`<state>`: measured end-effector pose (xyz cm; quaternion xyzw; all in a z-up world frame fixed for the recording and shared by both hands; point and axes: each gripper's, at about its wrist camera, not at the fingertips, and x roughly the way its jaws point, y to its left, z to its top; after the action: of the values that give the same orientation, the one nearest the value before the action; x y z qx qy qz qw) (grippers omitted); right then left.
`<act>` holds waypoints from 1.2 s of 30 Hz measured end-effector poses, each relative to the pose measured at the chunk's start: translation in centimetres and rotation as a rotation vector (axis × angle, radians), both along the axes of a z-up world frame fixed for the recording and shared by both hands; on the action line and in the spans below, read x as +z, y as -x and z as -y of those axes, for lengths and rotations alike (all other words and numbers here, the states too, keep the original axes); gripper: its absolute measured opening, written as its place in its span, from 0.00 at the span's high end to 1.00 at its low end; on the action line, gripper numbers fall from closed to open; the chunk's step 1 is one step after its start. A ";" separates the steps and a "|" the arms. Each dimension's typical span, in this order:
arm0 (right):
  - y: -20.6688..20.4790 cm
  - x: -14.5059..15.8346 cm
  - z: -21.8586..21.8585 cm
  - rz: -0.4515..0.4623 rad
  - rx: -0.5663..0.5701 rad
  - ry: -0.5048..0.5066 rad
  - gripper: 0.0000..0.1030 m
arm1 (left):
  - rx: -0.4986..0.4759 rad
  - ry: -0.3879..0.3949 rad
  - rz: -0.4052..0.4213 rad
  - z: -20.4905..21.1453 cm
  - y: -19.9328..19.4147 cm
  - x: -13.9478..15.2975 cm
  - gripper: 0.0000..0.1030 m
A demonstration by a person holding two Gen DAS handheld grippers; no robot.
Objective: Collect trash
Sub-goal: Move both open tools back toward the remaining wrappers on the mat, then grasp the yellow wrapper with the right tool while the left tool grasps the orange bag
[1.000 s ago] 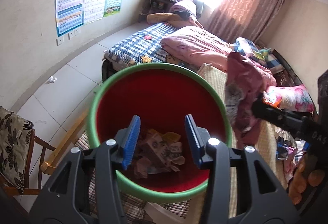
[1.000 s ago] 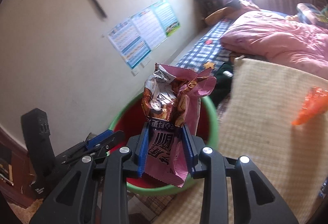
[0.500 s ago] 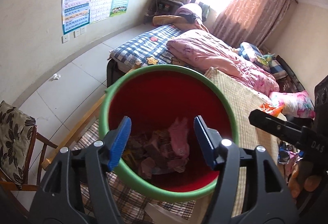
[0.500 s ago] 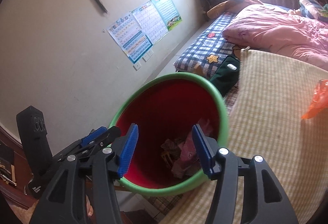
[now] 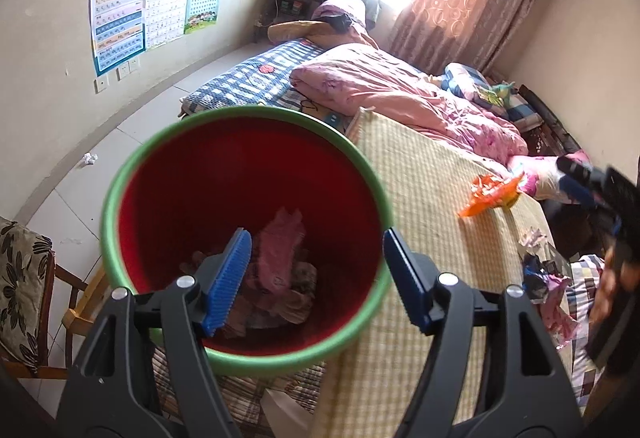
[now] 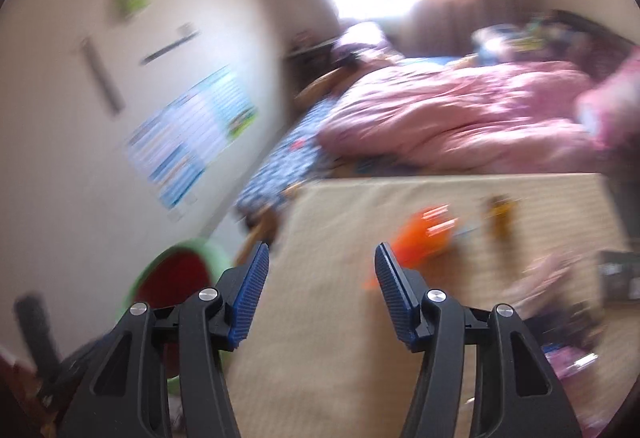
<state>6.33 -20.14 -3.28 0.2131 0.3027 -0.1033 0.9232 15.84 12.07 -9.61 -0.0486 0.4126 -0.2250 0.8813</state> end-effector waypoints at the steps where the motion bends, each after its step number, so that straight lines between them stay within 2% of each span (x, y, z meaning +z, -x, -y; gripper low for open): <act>1: 0.3 0.0 1.6 -0.005 -0.034 0.015 0.46 | -0.002 -0.002 -0.002 0.4 0.3 0.0 0.35; 3: 0.3 -0.8 5.9 -0.048 -0.103 0.048 0.44 | -0.009 -0.008 -0.009 1.5 1.1 -0.2 0.34; 5: -0.3 -2.4 9.3 -0.102 -0.134 0.039 0.44 | -0.023 -0.016 -0.017 3.0 1.9 -0.3 0.34; 10: -2.6 -8.5 16.0 -0.273 -0.157 -0.073 0.45 | -0.064 -0.026 -0.024 6.7 3.7 -0.4 0.31; 18: -6.9 -12.5 17.0 -0.362 -0.064 -0.095 0.47 | -0.104 -0.043 -0.042 11.8 5.1 -1.0 0.30; 20: -7.6 -12.7 17.1 -0.368 -0.045 -0.094 0.56 | -0.116 -0.050 -0.031 12.9 5.1 -1.0 0.29; 22: -8.0 -12.8 17.1 -0.364 -0.018 -0.094 0.60 | -0.125 -0.052 -0.023 13.8 4.9 -1.1 0.28; 25: -7.7 -11.9 17.2 -0.323 0.007 -0.101 0.61 | -0.154 -0.049 -0.013 16.0 3.8 -1.2 0.28; 30: -2.8 -8.6 16.2 -0.208 0.048 -0.170 0.61 | -0.254 -0.081 0.016 20.6 1.6 -1.8 0.27; 36: 2.0 -6.6 13.7 -0.153 0.086 -0.235 0.60 | -0.400 -0.131 0.057 26.9 -0.8 -3.1 0.24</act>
<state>4.29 -33.81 -9.86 0.2981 0.3911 -0.0434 0.8697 16.63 -14.83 -12.71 0.0981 0.4028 -0.3692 0.8317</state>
